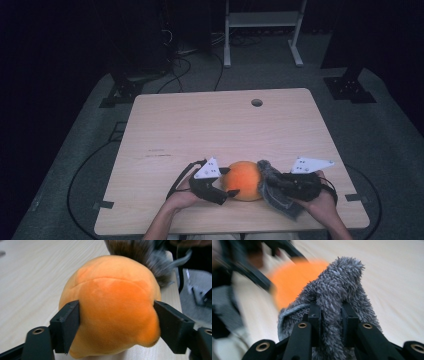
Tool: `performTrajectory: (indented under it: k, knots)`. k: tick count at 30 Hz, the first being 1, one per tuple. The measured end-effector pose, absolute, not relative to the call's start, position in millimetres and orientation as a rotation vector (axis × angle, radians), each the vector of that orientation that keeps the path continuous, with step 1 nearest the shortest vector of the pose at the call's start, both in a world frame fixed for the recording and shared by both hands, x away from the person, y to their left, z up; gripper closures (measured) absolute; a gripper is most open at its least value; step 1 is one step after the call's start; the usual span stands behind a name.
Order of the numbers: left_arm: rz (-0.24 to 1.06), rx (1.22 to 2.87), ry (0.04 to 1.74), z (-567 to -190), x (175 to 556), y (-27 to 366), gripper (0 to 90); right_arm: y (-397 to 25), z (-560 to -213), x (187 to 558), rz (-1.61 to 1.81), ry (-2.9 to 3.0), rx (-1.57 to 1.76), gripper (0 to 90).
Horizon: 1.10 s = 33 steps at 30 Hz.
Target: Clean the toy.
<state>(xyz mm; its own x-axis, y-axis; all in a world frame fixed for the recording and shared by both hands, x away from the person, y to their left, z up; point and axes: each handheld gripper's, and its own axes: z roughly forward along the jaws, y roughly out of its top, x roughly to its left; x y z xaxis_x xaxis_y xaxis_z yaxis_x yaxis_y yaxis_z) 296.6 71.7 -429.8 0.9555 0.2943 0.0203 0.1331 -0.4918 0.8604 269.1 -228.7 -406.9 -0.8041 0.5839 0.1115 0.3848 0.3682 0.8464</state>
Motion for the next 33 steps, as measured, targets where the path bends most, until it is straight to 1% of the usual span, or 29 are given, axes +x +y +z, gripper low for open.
performTrajectory:
  k: [1, 2, 3, 4, 5, 7, 8, 10, 11, 14, 15, 16, 17, 18, 19, 22, 25, 30, 33]
  knots:
    - [0.228, 2.120, 0.227, -429, 291, 66, 25.1, -214, -395, 265, 1.461, 2.421, 0.786, 73.0]
    - [0.228, 2.120, 0.227, -429, 291, 66, 24.7, -214, -395, 265, 1.461, 2.421, 0.786, 73.0]
    - [0.250, 2.137, 0.198, -429, 288, 63, 23.2, -197, -392, 264, 1.410, 2.448, 0.735, 72.4]
    - [0.259, 2.165, 0.210, -430, 289, 63, 21.0, -194, -394, 265, 1.395, 2.453, 0.729, 72.4]
    - [0.245, 2.158, 0.228, -431, 290, 64, 17.4, -193, -399, 267, 1.402, 2.460, 0.744, 72.7]
    - [0.205, 2.145, 0.317, -431, 297, 67, 9.9, -198, -408, 270, 1.446, 2.469, 0.777, 73.1]
    - [0.205, 2.145, 0.317, -431, 297, 67, 8.5, -201, -410, 271, 1.462, 2.466, 0.790, 73.2]
    - [0.155, 2.110, 0.378, -432, 300, 66, 8.5, -205, -411, 271, 1.478, 2.462, 0.811, 73.2]
    - [0.143, 2.095, 0.363, -433, 300, 65, 12.5, -209, -410, 270, 1.458, 2.457, 0.821, 73.3]
    - [0.170, 2.082, 0.340, -432, 297, 64, 19.7, -210, -404, 267, 1.430, 2.446, 0.828, 73.8]
    - [0.186, 2.103, 0.291, -431, 294, 63, 20.8, -205, -393, 262, 1.458, 2.430, 0.793, 73.9]
    - [0.186, 2.103, 0.291, -431, 294, 63, 21.8, -201, -389, 260, 1.484, 2.431, 0.766, 73.9]
    - [0.215, 2.127, 0.240, -431, 291, 61, 22.0, -195, -386, 259, 1.484, 2.438, 0.737, 73.9]
    - [0.215, 2.127, 0.240, -431, 291, 61, 22.0, -195, -386, 259, 1.484, 2.438, 0.737, 73.9]
    - [0.242, 2.156, 0.195, -431, 287, 60, 22.1, -183, -385, 258, 1.426, 2.462, 0.703, 73.9]
    - [0.269, 2.189, 0.172, -432, 286, 60, 22.6, -177, -389, 260, 1.384, 2.477, 0.692, 74.1]
    - [0.267, 2.205, 0.205, -436, 289, 63, 22.6, -185, -396, 267, 1.393, 2.470, 0.750, 74.3]
    - [0.272, 2.238, 0.226, -438, 293, 67, 23.1, -217, -410, 278, 1.373, 2.428, 0.915, 74.5]
    - [0.271, 2.264, 0.223, -440, 294, 70, 22.9, -220, -415, 277, 1.378, 2.427, 0.934, 74.6]
